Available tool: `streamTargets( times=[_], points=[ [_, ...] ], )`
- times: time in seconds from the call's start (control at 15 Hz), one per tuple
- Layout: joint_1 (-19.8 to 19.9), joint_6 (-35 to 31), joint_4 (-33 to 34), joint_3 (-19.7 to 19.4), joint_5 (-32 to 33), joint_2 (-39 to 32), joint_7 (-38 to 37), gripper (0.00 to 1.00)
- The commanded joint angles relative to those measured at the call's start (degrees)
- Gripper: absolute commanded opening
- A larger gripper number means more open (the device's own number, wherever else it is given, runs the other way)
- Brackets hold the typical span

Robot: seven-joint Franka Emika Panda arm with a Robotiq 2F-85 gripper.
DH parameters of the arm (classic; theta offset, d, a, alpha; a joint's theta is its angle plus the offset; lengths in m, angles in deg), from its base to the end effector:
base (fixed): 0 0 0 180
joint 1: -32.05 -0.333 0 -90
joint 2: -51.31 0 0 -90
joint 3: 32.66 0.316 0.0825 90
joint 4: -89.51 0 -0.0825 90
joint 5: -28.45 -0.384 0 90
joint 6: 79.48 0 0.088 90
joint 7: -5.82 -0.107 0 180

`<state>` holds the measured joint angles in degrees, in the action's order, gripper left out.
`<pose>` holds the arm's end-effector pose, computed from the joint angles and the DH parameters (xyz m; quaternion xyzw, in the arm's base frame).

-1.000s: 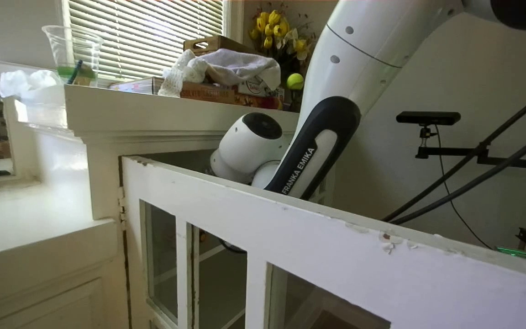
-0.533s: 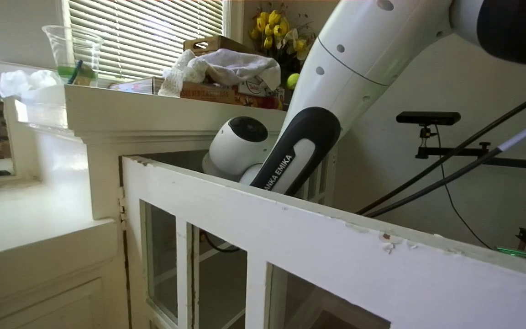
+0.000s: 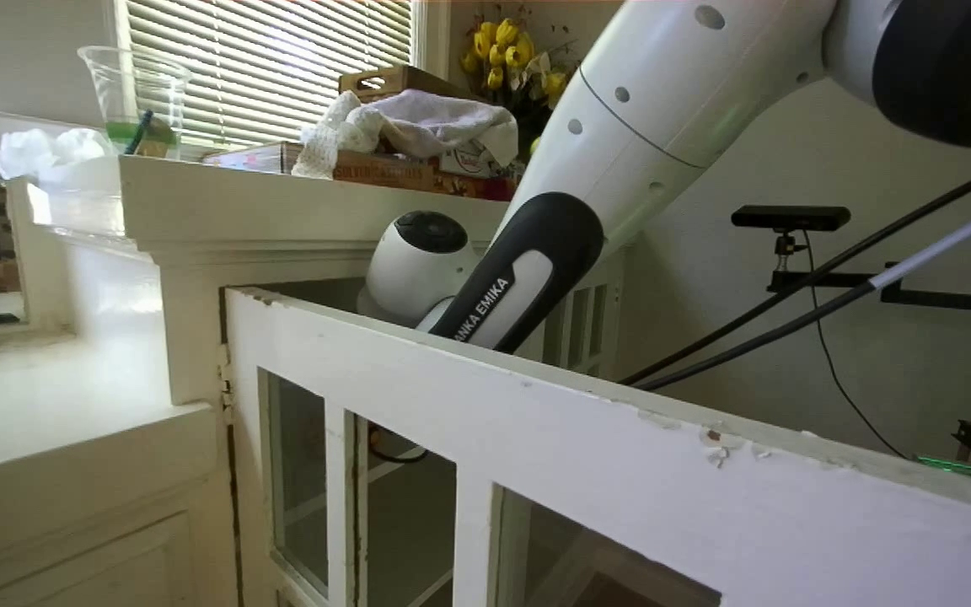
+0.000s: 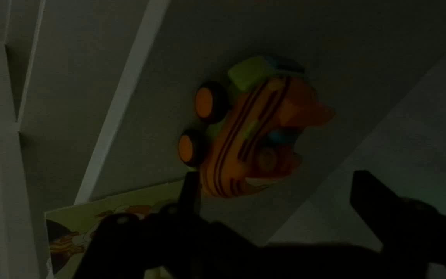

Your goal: Put the car on top of the cabinet.

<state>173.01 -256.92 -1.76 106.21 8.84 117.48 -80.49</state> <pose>0.7163 0.0620 0.1378 -0.7261 0.5779 -0.3683 0.0561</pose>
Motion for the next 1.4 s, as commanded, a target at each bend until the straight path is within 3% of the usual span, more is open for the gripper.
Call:
streamTargets(
  times=[0.0, 0.47, 1.13, 1.27, 1.33],
  points=[
    [0.0, 2.7, 6.7, -2.1, -9.0, 5.3, 5.3, 1.00],
    [0.0, 6.9, 14.2, -6.0, -25.0, 12.2, 16.7, 1.00],
    [-0.7, 19.2, 22.0, -16.4, -46.7, 21.4, 26.1, 1.00],
    [1.8, 20.6, 24.7, -15.7, -46.6, 21.8, 26.4, 1.00],
    [-0.3, 19.8, 20.1, -14.4, -45.6, 18.8, 27.2, 1.00]
  ],
)
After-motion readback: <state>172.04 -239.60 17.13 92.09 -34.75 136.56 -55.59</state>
